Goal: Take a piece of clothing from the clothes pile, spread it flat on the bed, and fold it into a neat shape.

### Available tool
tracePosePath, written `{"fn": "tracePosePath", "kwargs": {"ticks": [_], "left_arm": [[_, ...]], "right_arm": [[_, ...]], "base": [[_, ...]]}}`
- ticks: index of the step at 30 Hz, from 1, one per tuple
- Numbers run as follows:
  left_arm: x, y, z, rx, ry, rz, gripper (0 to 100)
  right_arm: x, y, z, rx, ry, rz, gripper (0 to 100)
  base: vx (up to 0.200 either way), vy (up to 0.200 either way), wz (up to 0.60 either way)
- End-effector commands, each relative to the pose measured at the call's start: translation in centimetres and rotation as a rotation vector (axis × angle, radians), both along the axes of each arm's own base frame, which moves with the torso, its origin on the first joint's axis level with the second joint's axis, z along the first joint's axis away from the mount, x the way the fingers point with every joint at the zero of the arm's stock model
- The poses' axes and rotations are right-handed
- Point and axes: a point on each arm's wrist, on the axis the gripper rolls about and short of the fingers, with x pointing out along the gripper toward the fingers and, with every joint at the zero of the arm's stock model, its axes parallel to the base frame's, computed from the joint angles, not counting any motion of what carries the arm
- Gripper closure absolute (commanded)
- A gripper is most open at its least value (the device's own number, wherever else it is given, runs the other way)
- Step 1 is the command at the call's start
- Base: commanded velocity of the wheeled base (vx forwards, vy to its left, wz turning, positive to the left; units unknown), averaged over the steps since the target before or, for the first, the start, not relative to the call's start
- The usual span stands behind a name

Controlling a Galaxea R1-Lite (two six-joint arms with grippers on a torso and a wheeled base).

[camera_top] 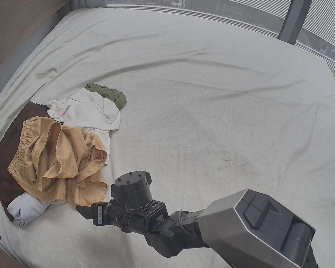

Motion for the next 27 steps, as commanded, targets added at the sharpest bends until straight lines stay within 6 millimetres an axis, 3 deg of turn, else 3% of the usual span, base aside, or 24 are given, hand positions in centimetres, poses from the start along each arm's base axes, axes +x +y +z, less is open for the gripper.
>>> {"fn": "tracePosePath", "kwargs": {"ticks": [1,27], "left_arm": [[0.0,0.0,-0.5,0.000,0.001,0.001,0],[0.0,0.0,-0.5,-0.003,0.001,0.000,0]], "right_arm": [[0.4,0.7,-1.1,-0.013,0.015,-0.014,0],[1.4,2.8,-2.5,0.041,0.072,-0.096,0]], "base": [[0.000,0.000,0.00],[0.000,0.000,0.00]]}}
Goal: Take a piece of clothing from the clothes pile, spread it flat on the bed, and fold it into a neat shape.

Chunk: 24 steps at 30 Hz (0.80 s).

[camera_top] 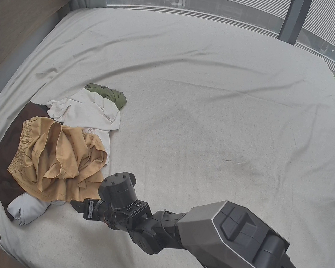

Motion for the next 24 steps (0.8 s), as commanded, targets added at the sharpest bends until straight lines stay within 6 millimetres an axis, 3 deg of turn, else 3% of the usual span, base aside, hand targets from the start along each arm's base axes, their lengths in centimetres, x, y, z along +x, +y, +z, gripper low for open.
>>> {"fn": "tracePosePath", "kwargs": {"ticks": [1,12,24], "left_arm": [[0.0,0.0,-0.5,-0.001,0.001,0.002,0],[0.0,0.0,-0.5,0.001,0.001,0.000,0],[0.0,0.0,-0.5,0.001,0.001,0.000,0]], "right_arm": [[0.3,0.0,-0.5,-0.003,0.003,-0.010,100],[0.3,-0.1,-0.5,-0.009,-0.001,-0.031,100],[0.0,-1.9,0.7,-0.050,0.007,-0.081,100]], "base": [[0.000,0.000,0.00],[0.000,0.000,0.00],[0.000,0.000,0.00]]}}
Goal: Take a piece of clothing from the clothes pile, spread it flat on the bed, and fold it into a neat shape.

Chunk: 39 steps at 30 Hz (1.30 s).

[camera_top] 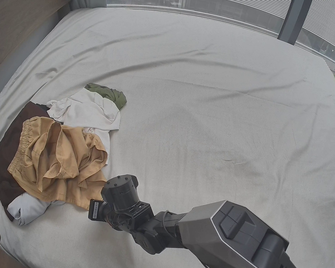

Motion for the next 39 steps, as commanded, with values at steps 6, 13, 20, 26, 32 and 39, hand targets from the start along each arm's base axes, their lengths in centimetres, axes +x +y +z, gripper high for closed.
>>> {"fn": "tracePosePath", "kwargs": {"ticks": [6,13,20,26,32,39], "left_arm": [[0.0,0.0,-0.5,0.000,0.001,0.001,0],[0.0,0.0,-0.5,0.000,0.001,0.001,0],[0.0,0.0,-0.5,0.000,0.001,0.001,0],[0.0,0.0,-0.5,0.000,0.001,0.001,0],[0.0,0.0,-0.5,0.000,0.001,0.001,0],[0.0,0.0,-0.5,0.001,0.001,0.001,0]], "right_arm": [[-0.8,-1.7,1.4,-0.030,0.020,-0.038,100],[-0.7,-2.5,1.8,-0.041,0.028,-0.064,100],[-1.2,-4.0,3.4,-0.048,0.037,-0.088,100],[-1.2,-6.4,5.0,-0.060,0.043,-0.119,100],[-1.4,-9.4,6.0,-0.090,0.061,-0.154,100],[-1.6,-12.8,6.7,-0.120,0.051,-0.182,100]], "base": [[0.000,0.000,0.00],[0.000,0.000,0.00],[0.000,0.000,0.00],[0.000,0.000,0.00],[0.000,0.000,0.00],[0.000,0.000,0.00]]}}
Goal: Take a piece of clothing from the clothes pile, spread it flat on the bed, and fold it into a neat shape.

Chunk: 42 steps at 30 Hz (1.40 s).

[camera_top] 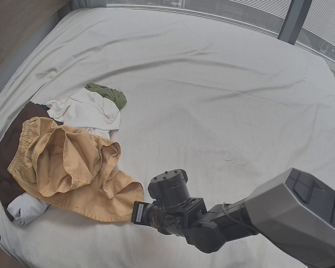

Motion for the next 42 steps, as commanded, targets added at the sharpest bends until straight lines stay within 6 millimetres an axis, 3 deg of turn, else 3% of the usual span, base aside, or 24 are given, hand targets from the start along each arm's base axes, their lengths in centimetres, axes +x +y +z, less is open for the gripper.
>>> {"fn": "tracePosePath", "kwargs": {"ticks": [1,15,24,28,42], "left_arm": [[0.0,0.0,-0.5,0.001,0.001,0.001,0],[0.0,0.0,-0.5,0.002,0.001,0.001,0],[0.0,0.0,-0.5,0.002,0.001,0.001,0],[0.0,0.0,-0.5,0.002,0.001,0.001,0],[0.0,0.0,-0.5,0.002,0.001,-0.001,0]], "right_arm": [[0.0,-2.6,2.0,0.009,-0.034,-0.025,100],[-1.9,-7.8,2.6,-0.035,0.012,-0.081,100],[-3.3,-9.2,1.7,-0.044,0.014,-0.078,100],[-3.9,-10.9,0.5,-0.079,0.020,-0.083,100],[-5.5,-15.2,1.1,-0.106,0.033,-0.130,100]], "base": [[0.000,0.000,0.00],[0.000,0.000,0.00],[0.000,0.000,0.00],[0.000,0.000,0.00],[0.000,0.000,0.00]]}}
